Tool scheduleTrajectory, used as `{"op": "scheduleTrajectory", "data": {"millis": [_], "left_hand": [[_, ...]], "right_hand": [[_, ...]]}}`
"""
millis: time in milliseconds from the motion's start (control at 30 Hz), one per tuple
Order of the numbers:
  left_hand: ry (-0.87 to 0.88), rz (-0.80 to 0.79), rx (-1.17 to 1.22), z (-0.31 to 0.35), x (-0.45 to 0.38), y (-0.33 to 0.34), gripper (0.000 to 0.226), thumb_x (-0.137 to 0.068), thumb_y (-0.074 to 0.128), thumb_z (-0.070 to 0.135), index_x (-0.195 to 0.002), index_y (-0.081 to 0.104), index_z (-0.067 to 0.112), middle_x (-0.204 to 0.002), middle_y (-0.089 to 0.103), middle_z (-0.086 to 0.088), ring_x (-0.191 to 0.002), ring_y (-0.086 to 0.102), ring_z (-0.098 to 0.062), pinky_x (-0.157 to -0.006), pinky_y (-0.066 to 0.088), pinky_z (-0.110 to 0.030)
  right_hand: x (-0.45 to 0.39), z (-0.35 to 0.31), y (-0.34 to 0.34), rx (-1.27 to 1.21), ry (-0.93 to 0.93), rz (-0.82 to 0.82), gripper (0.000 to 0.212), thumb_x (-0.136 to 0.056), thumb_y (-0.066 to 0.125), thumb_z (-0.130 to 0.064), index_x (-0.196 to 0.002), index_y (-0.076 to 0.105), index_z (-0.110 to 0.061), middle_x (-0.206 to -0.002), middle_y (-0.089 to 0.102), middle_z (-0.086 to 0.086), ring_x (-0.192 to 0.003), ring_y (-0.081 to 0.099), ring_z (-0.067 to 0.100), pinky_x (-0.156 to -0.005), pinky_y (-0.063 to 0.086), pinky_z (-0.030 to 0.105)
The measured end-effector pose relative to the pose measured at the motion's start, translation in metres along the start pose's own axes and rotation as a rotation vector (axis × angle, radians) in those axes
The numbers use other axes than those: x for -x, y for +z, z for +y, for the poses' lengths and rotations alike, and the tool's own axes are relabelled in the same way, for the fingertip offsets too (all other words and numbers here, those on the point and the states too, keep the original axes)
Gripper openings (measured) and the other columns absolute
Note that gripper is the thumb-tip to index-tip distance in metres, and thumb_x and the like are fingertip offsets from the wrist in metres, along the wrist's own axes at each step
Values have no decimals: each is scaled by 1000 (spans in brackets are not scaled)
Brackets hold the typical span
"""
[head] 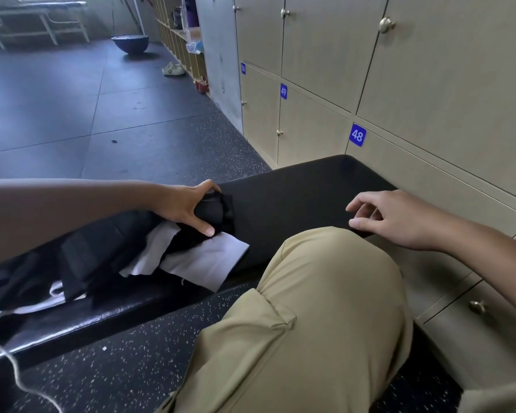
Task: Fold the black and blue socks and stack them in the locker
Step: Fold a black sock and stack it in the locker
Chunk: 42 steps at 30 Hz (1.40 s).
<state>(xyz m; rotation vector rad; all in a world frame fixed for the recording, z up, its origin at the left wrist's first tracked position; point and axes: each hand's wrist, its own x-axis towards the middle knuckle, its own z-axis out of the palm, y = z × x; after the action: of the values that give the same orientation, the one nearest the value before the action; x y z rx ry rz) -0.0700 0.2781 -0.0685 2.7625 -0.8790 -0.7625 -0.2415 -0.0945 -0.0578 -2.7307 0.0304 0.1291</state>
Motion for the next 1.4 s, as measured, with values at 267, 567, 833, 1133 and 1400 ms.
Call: {"op": "scheduleTrajectory", "data": {"millis": [267,567,833,1133,1400], "left_hand": [[-7,68,104,25,2,-52,90,-73,81,53,-140,23,34,-112,62,8,-91,65,-9,-59,53,-18],[132,203,166,81,-14,-90,92,-71,77,56,-142,24,32,-126,58,-1,-107,64,-18,-79,55,-30],[268,217,314,154,-38,-77,91,-77,75,56,-145,20,29,-123,59,1,-102,68,-17,-74,59,-26],[384,400,673,241,-68,-65,88,-85,75,51,-150,22,26,-131,54,1,-104,60,-8,-76,50,-21],[484,380,862,326,-81,-43,92,-81,80,50,-148,24,23,-132,52,5,-112,60,-12,-91,50,-29]], "right_hand": [[0,4,-1,5,13,6,21,-95,66,-40,-115,65,-31,-95,67,-14,-87,62,4,-80,51,27],[2,2,-7,-38,16,48,22,-95,66,-37,-116,65,-29,-96,66,-14,-86,63,6,-76,49,21],[9,6,-22,-99,30,113,23,-95,67,-38,-115,66,-28,-95,67,-12,-81,62,4,-74,46,20],[28,27,-56,-359,138,319,51,-93,61,-54,-134,52,-25,-105,63,-16,-92,70,9,-92,52,33],[63,51,-88,-695,183,446,38,-99,57,-47,-125,57,-19,-114,72,2,-94,75,23,-87,56,38]]}}
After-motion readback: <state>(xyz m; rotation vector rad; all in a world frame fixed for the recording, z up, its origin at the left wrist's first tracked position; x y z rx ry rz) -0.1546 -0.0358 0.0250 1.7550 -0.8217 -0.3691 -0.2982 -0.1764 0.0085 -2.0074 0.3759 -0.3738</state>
